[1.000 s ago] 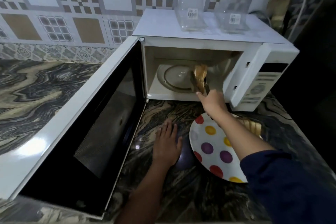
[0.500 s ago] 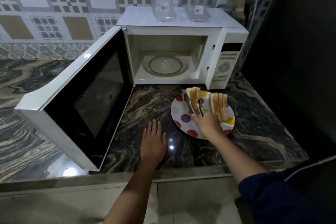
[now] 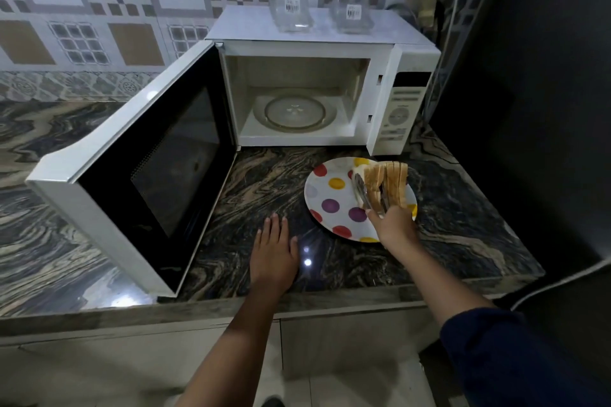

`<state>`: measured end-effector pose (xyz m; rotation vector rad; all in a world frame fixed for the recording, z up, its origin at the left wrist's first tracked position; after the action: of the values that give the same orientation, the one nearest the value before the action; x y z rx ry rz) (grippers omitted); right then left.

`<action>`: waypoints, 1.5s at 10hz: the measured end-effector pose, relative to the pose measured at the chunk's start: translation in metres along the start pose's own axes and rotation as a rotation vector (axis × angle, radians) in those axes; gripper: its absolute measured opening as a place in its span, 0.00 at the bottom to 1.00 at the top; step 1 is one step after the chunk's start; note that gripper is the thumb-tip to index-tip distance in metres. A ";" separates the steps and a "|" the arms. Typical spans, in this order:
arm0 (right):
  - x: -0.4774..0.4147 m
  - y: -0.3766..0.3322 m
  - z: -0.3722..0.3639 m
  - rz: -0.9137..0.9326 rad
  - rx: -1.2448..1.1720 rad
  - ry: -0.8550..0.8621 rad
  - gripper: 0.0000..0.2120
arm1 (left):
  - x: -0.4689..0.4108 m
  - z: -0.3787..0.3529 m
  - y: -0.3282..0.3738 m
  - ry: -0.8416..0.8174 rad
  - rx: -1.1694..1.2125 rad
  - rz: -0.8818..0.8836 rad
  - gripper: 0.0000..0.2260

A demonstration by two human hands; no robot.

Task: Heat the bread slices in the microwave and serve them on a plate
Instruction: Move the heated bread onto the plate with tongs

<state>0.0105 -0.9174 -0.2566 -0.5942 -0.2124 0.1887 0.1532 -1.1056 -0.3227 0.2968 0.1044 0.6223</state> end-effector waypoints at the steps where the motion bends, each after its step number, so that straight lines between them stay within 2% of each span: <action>1: 0.002 -0.002 0.001 0.012 -0.008 -0.004 0.19 | 0.000 0.000 -0.001 0.002 0.002 0.002 0.24; 7: 0.004 0.006 0.005 -0.003 0.006 -0.019 0.22 | 0.003 -0.004 0.000 -0.033 -0.046 0.001 0.24; 10: 0.039 0.012 0.035 -0.003 0.018 -0.052 0.25 | 0.031 0.000 0.009 -0.083 -0.018 0.036 0.24; 11: 0.054 0.014 0.051 0.023 0.067 -0.066 0.27 | 0.038 0.004 0.015 -0.088 0.167 0.043 0.24; 12: 0.066 0.018 0.068 0.065 0.051 -0.068 0.25 | 0.045 0.013 0.024 -0.101 0.613 0.094 0.18; 13: 0.079 0.015 0.080 0.164 -0.042 -0.083 0.22 | 0.055 0.031 0.048 -0.200 1.001 0.149 0.20; 14: 0.093 -0.004 0.084 0.306 -0.138 -0.175 0.18 | 0.059 0.053 0.078 -0.321 1.319 0.125 0.21; 15: 0.108 -0.027 0.088 0.415 -0.214 -0.272 0.13 | 0.060 0.081 0.099 -0.403 1.558 0.098 0.21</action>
<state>0.0954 -0.8673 -0.1545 -0.8223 -0.3744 0.6565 0.1617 -1.0132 -0.2157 1.9296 0.1709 0.4515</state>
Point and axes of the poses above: each hand's wrist, its own x-axis away from the middle knuckle, its own z-axis out of the back of the hand, y = z × x, the point moved 8 cm from there along -x, towards the middle knuckle, and after that the axes turned 3 degrees about z, right-handed, at the moved point
